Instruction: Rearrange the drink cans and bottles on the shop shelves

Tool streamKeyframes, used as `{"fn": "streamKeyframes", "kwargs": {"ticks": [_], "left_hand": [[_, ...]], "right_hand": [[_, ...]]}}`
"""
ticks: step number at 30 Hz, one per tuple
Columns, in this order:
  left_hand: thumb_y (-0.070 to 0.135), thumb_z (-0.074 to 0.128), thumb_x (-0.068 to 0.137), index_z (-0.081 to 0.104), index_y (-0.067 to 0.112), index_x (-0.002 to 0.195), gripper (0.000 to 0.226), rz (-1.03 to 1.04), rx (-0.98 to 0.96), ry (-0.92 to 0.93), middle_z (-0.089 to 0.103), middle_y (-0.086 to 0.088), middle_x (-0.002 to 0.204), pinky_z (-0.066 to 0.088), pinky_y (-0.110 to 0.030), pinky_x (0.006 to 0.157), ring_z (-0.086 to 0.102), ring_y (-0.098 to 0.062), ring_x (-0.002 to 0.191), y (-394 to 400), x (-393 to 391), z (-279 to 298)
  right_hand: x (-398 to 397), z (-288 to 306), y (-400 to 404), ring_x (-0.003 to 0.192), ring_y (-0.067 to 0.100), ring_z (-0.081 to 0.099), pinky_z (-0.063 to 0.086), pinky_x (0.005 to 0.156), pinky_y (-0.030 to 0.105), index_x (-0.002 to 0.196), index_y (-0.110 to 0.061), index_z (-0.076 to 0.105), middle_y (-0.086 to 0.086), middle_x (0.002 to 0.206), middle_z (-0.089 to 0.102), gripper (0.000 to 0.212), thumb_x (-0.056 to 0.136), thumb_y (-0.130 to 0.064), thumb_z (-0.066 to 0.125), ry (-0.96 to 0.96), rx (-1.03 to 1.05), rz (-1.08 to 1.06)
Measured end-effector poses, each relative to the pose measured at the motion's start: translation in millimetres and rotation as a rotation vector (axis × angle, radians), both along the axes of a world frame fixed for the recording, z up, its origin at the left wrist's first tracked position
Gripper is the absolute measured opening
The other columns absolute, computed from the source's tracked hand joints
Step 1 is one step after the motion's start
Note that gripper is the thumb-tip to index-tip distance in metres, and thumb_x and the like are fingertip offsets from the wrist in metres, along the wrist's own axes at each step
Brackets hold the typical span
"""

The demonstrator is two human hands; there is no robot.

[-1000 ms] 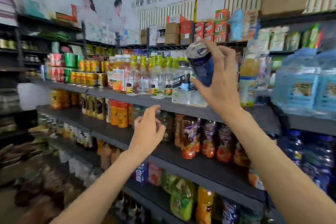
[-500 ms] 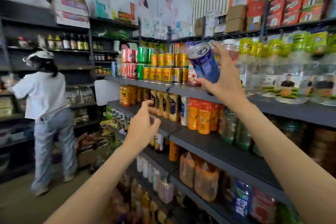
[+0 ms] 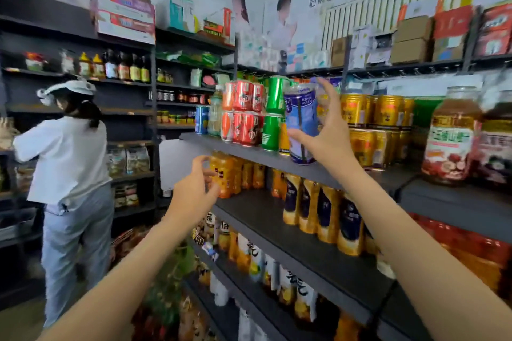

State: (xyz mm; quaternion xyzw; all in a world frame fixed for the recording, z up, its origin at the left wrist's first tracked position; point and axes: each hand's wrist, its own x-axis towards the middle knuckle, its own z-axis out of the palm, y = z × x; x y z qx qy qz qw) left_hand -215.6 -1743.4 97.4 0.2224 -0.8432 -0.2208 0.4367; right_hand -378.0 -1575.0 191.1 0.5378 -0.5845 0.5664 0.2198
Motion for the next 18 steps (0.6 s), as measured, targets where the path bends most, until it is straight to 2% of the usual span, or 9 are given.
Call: {"fn": "streamKeyframes", "kwargs": {"ticks": [2, 3, 6, 7, 10, 13, 15, 18], "left_hand": [[0.015, 0.051, 0.093, 0.024, 0.015, 0.141, 0.055, -0.017, -0.003, -0.017, 0.053, 0.006, 0.103, 0.049, -0.038, 0.086, 0.058, -0.017, 0.089, -51.2, -20.6, -4.9], [0.016, 0.051, 0.093, 0.023, 0.016, 0.142, 0.057, -0.032, -0.014, -0.028, 0.052, 0.007, 0.103, 0.049, -0.041, 0.087, 0.059, -0.02, 0.091, -76.6, -30.9, -7.2], [0.016, 0.052, 0.092, 0.022, 0.018, 0.142, 0.059, -0.097, -0.043, -0.028, 0.053, 0.005, 0.104, 0.049, -0.045, 0.087, 0.058, -0.024, 0.097, -153.6, -59.4, -7.8], [0.016, 0.053, 0.091, 0.021, 0.018, 0.143, 0.06, -0.116, -0.057, -0.039, 0.055, 0.003, 0.107, 0.048, -0.046, 0.088, 0.058, -0.024, 0.099, -179.9, -67.7, -5.2], [0.016, 0.052, 0.092, 0.018, 0.019, 0.145, 0.063, -0.157, -0.062, -0.051, 0.057, -0.001, 0.119, 0.045, -0.047, 0.091, 0.058, -0.022, 0.104, -262.0, -92.1, 7.1], [0.015, 0.052, 0.093, 0.019, 0.016, 0.145, 0.062, -0.184, 0.024, 0.028, 0.056, -0.002, 0.121, 0.044, -0.043, 0.095, 0.055, -0.021, 0.11, -330.5, -114.6, 15.5], [0.014, 0.052, 0.093, 0.02, 0.014, 0.145, 0.061, -0.198, 0.072, 0.049, 0.054, -0.003, 0.125, 0.044, -0.041, 0.095, 0.052, -0.021, 0.114, -366.7, -129.1, 12.9], [0.013, 0.053, 0.092, 0.021, 0.013, 0.145, 0.061, -0.226, 0.06, 0.047, 0.049, -0.005, 0.132, 0.042, -0.044, 0.097, 0.049, -0.023, 0.117, -420.3, -155.4, 8.7]], "right_hand": [[-8.2, -7.4, -44.9, 0.116, -0.015, 0.044, 0.044, 0.098, 0.022, 0.145, -0.023, 0.021, -0.022, 0.13, 0.039, 0.091, 0.074, -0.007, 0.077, -0.082, -0.005, 0.047], [-13.7, -12.0, -67.8, 0.111, -0.015, 0.047, 0.046, 0.097, 0.021, 0.145, -0.025, 0.02, -0.023, 0.124, 0.042, 0.093, 0.074, -0.005, 0.077, -0.13, -0.008, 0.072], [-28.0, -18.4, -136.5, 0.118, 0.01, 0.054, 0.047, 0.099, 0.042, 0.143, -0.035, 0.019, -0.007, 0.127, 0.051, 0.096, 0.072, -0.008, 0.078, -0.205, 0.002, 0.064], [-31.6, -16.6, -159.1, 0.119, 0.013, 0.053, 0.046, 0.1, 0.045, 0.141, -0.037, 0.019, -0.004, 0.128, 0.051, 0.096, 0.071, -0.009, 0.079, -0.204, 0.008, 0.042], [-44.6, -9.6, -226.6, 0.124, 0.016, 0.049, 0.042, 0.103, 0.046, 0.135, -0.048, 0.021, -0.004, 0.135, 0.047, 0.093, 0.072, -0.011, 0.078, -0.18, -0.006, -0.05], [-53.8, -3.9, -288.2, 0.119, 0.008, 0.049, 0.045, 0.101, 0.035, 0.124, -0.049, 0.026, -0.022, 0.129, 0.043, 0.083, 0.074, -0.009, 0.077, -0.128, -0.011, -0.066], [-59.9, -1.0, -325.7, 0.117, 0.012, 0.052, 0.049, 0.096, 0.031, 0.117, -0.043, 0.032, -0.014, 0.126, 0.046, 0.072, 0.073, -0.009, 0.078, -0.069, 0.035, -0.109], [-74.2, 3.4, -377.4, 0.115, 0.018, 0.054, 0.05, 0.094, 0.036, 0.111, -0.042, 0.034, -0.003, 0.125, 0.048, 0.068, 0.07, -0.014, 0.081, 0.034, 0.064, -0.154]]}}
